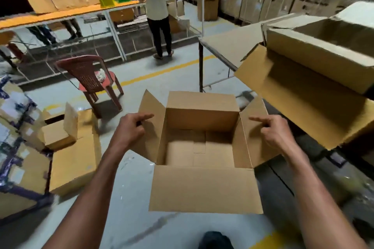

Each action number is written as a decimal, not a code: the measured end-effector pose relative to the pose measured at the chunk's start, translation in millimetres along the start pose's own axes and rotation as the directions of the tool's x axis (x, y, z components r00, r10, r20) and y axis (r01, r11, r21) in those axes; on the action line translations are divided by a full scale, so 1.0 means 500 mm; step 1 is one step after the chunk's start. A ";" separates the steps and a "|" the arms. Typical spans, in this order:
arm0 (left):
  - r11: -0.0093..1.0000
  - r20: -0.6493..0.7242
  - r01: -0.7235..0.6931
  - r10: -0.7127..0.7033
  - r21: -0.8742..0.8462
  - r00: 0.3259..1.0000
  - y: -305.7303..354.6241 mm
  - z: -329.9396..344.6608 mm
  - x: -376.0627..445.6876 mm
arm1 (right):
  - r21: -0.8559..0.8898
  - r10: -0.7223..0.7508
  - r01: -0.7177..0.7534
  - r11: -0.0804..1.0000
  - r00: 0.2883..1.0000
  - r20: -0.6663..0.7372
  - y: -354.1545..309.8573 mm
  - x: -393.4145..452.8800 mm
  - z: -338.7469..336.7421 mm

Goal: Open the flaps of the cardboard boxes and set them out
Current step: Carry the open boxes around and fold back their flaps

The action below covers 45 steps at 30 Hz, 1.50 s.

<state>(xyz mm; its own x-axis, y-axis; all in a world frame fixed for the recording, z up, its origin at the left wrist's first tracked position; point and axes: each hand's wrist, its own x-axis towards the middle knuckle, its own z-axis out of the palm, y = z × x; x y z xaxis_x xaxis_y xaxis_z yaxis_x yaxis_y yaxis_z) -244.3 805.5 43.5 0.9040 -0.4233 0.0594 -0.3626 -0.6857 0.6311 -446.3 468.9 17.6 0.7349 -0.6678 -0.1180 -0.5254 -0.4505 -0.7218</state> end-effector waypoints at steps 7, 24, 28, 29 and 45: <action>0.971 0.135 -0.238 0.238 -0.015 0.962 0.044 0.000 0.264 | 0.013 0.159 -0.160 0.987 0.965 -0.210 -0.052 0.011 -0.026; 0.780 0.348 -0.573 0.625 -0.252 0.699 0.191 0.102 0.618 | 0.146 0.405 -0.393 0.908 0.729 -0.551 -0.149 0.045 -0.023; 0.750 0.394 -0.588 0.661 -0.304 0.639 0.192 0.098 0.673 | 0.215 0.451 -0.410 0.886 0.662 -0.598 -0.189 0.041 0.014; 0.739 0.394 -0.598 0.672 -0.310 0.627 0.194 0.094 0.689 | 0.215 0.460 -0.422 0.880 0.650 -0.605 -0.200 0.042 0.018; 0.511 0.221 -0.674 0.853 -0.534 0.472 0.350 -0.085 0.838 | 0.256 0.389 -0.329 0.909 0.451 -0.803 -0.476 -0.011 -0.076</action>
<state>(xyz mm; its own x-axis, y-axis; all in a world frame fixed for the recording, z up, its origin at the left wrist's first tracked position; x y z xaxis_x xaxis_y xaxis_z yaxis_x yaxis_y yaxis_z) 80.9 533.4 211.8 0.0674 -0.9157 0.3961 -0.6731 0.2513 0.6955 -341.7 557.3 216.3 -0.2174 -0.9525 0.2134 -0.6096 -0.0383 -0.7918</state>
